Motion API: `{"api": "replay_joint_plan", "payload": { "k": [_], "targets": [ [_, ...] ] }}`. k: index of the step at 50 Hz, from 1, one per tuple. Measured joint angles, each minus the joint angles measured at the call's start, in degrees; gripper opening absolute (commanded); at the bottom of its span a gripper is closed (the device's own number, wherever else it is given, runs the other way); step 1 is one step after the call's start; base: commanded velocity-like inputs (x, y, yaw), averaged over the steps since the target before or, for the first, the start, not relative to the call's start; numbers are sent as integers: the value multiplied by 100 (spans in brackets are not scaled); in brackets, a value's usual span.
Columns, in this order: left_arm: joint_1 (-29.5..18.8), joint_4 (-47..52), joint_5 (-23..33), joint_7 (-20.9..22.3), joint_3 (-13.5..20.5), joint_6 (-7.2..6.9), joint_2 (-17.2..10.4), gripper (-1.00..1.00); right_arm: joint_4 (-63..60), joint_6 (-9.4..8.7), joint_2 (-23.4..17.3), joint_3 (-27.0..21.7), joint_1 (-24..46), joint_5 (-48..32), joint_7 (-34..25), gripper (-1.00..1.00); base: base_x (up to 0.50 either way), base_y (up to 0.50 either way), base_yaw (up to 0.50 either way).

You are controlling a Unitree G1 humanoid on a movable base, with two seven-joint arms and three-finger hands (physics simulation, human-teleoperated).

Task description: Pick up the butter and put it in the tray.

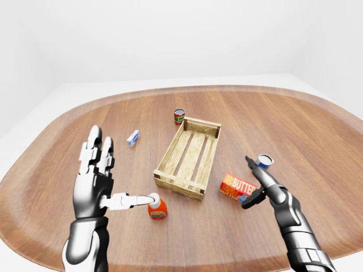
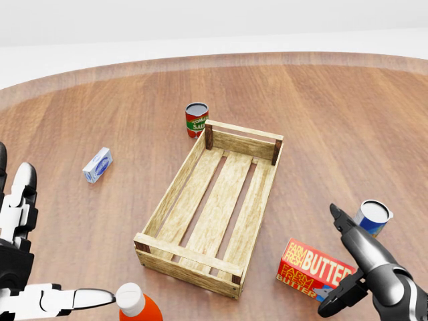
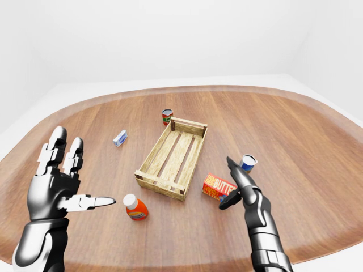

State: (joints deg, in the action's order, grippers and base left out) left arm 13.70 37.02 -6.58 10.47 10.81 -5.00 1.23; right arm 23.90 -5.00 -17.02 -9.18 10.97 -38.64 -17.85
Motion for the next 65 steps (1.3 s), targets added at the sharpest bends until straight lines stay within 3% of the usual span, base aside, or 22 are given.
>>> {"api": "replay_joint_plan", "payload": {
  "k": [59,60,61,62,65],
  "targets": [
    [-52,-28,-27,-26,58,0,-15,100,3373,0,-96,646,1492,258,1022,100,0,0,0],
    [-55,-30,-28,-26,59,0,-15,100,3429,0,-97,658,1521,254,1038,69,0,0,0],
    [-58,-31,-28,-28,61,0,-16,100,3483,0,-102,665,1554,239,1060,-42,0,0,0],
    [-60,-33,-28,-29,62,0,-16,100,3531,0,-106,672,1584,226,1076,-100,0,0,0],
    [-62,-35,-26,-32,62,0,-17,100,3634,0,-112,696,1651,206,1103,-100,0,0,0]
  ]
}}
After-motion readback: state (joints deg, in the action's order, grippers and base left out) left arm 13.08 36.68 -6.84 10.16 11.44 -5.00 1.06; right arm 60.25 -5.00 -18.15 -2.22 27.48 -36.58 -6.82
